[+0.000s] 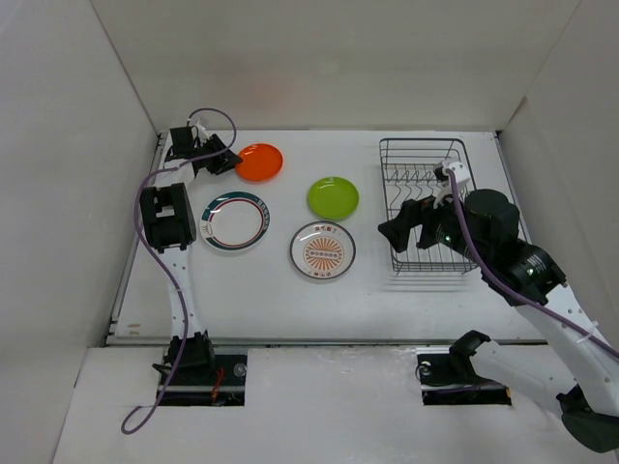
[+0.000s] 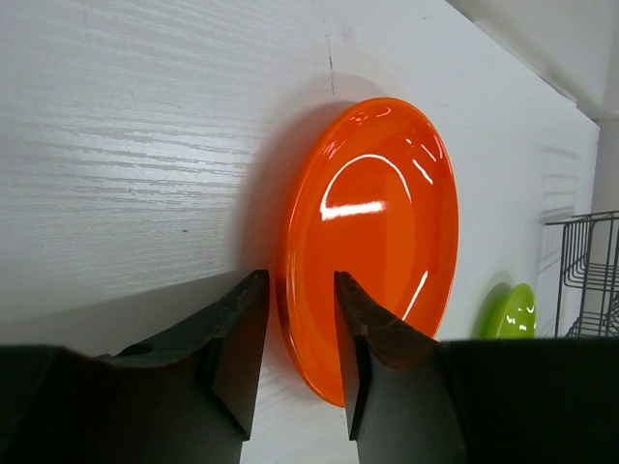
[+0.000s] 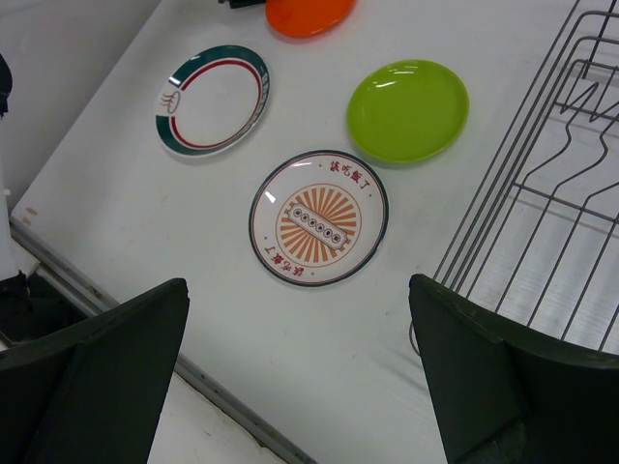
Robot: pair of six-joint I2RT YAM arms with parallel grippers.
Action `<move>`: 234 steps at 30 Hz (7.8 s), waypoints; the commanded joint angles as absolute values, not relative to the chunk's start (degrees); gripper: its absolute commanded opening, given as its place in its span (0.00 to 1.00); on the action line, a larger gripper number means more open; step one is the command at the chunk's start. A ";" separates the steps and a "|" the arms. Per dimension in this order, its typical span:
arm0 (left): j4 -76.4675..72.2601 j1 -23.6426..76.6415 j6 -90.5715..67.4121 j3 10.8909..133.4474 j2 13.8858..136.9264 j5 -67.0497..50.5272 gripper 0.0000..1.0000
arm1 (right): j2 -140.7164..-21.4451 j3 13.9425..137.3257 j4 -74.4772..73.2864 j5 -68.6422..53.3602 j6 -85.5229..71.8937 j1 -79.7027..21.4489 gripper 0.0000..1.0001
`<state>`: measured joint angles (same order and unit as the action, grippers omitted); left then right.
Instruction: Load the plates into the dish rack
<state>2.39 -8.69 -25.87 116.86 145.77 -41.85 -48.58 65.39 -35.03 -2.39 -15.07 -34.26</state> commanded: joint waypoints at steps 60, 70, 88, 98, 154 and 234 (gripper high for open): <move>0.36 -0.62 -10.28 82.54 87.72 -54.76 0.00 | -103.88 88.86 11.69 -29.61 -26.72 -32.43 0.88; -2.81 -0.62 -11.95 78.67 86.48 -54.76 0.00 | -104.95 88.95 11.69 -32.43 -27.42 -30.85 0.05; 2.72 -0.62 -7.82 81.56 90.09 -36.13 1.00 | -81.12 83.67 -29.07 24.94 -21.27 -18.28 0.00; 4.83 -0.62 -5.63 82.70 90.09 -31.20 1.00 | -84.37 84.73 -33.76 37.79 -21.88 -18.28 0.00; 14.40 10.02 -3.43 98.14 113.36 -41.13 1.00 | -78.50 78.08 -27.02 24.63 -21.19 -28.29 1.00; 0.89 6.50 -18.01 92.47 99.23 -70.75 0.00 | -78.57 71.45 5.00 -12.30 -22.15 -28.30 0.99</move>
